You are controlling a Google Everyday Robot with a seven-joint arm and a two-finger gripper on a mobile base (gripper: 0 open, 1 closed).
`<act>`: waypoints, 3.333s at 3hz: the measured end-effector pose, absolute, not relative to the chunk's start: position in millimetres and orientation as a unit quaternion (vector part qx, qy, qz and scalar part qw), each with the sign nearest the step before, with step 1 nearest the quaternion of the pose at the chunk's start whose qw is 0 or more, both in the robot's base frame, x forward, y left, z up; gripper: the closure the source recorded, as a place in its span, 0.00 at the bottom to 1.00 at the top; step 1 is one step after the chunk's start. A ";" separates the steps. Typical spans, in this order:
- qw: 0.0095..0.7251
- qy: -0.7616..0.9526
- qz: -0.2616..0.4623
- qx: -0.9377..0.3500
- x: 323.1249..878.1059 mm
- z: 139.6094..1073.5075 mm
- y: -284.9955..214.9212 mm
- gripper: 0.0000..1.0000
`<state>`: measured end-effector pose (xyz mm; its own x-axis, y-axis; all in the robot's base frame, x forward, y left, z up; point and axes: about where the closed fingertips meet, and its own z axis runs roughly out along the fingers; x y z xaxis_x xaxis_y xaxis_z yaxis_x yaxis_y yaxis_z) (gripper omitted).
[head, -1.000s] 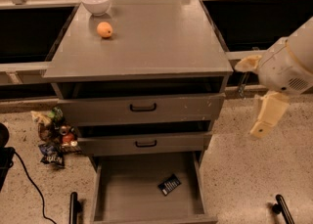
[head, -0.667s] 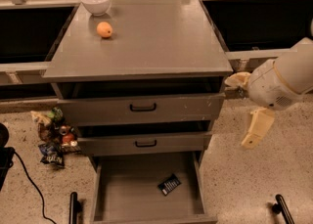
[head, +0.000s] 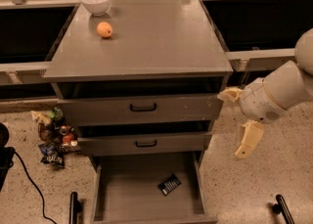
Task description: Pick rxbar blueberry from bottom drawer and place on counter
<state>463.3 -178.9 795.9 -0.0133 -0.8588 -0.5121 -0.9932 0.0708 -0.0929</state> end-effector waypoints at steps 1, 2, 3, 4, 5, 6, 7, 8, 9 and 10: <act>0.205 0.689 0.144 -0.680 468.0 757.8 -172.1 0.00; 0.199 0.671 0.140 -0.700 471.0 704.1 -160.1 0.00; 0.208 0.653 0.148 -0.713 474.9 656.5 -149.2 0.00; 0.218 0.642 0.160 -0.718 479.2 617.1 -141.7 0.00; 0.230 0.637 0.187 -0.711 485.6 578.9 -135.5 0.00; 0.222 0.639 0.232 -0.699 490.3 533.1 -124.0 0.00; 0.222 0.639 0.232 -0.699 490.4 533.0 -124.0 0.00; 0.209 0.636 0.221 -0.710 501.2 491.9 -123.3 0.00; 0.208 0.620 0.218 -0.725 512.8 441.5 -122.3 0.00; 0.216 0.603 0.218 -0.737 516.7 397.8 -117.5 0.00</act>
Offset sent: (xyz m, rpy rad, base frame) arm 0.0160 0.0326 -0.1579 -0.0778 -0.0276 0.1461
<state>516.7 -117.5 397.8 0.1789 -0.7938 -0.5813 -0.9820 -0.1804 -0.0560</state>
